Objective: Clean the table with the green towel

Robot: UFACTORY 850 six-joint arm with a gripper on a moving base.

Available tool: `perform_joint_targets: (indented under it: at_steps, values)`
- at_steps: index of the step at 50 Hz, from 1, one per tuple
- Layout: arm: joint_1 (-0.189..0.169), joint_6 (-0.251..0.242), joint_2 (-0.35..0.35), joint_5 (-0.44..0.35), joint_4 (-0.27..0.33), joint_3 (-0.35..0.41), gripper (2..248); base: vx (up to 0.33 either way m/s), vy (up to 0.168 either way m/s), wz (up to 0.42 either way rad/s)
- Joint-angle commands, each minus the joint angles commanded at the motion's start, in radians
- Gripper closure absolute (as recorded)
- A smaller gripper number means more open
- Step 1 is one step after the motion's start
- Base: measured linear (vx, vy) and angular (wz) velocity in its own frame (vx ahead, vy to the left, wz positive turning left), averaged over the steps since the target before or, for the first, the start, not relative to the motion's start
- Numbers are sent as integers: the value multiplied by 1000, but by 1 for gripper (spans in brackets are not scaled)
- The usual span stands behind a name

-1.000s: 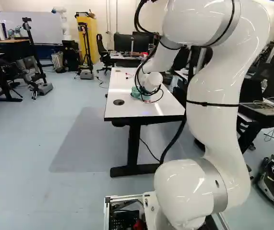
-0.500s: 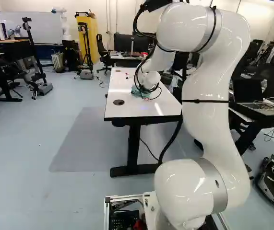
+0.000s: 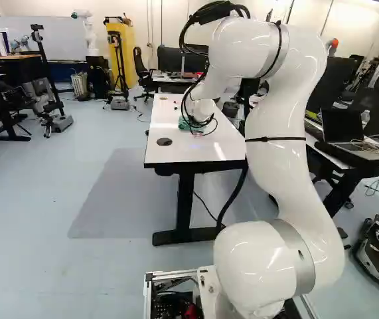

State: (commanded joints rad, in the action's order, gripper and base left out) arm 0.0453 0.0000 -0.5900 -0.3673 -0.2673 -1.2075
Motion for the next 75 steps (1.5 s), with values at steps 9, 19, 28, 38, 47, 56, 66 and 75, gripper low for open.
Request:
perform_joint_targets:
  at_steps: [9, 19, 28, 38, 47, 56, 66, 75]
  values:
    - [23, 0, -1, 0, 0, -1, 226, 0, 0, 0]
    - [48, 0, -3, 0, 0, -4, 226, 0, 0, 0]
    - [71, 0, 1, 0, 0, 1, 226, 0, 0, 0]
    - [91, 0, 27, 0, 0, 36, 226, 0, 0, 0]
    - [104, 0, 61, 0, 0, 81, 226, 0, 0, 0]
    - [114, 0, 97, 0, 0, 129, 226, 0, 0, 0]
    - [121, 0, 139, 0, 0, 184, 226, 0, 0, 0]
    - [125, 0, 178, 0, 0, 234, 226, 0, 0, 0]
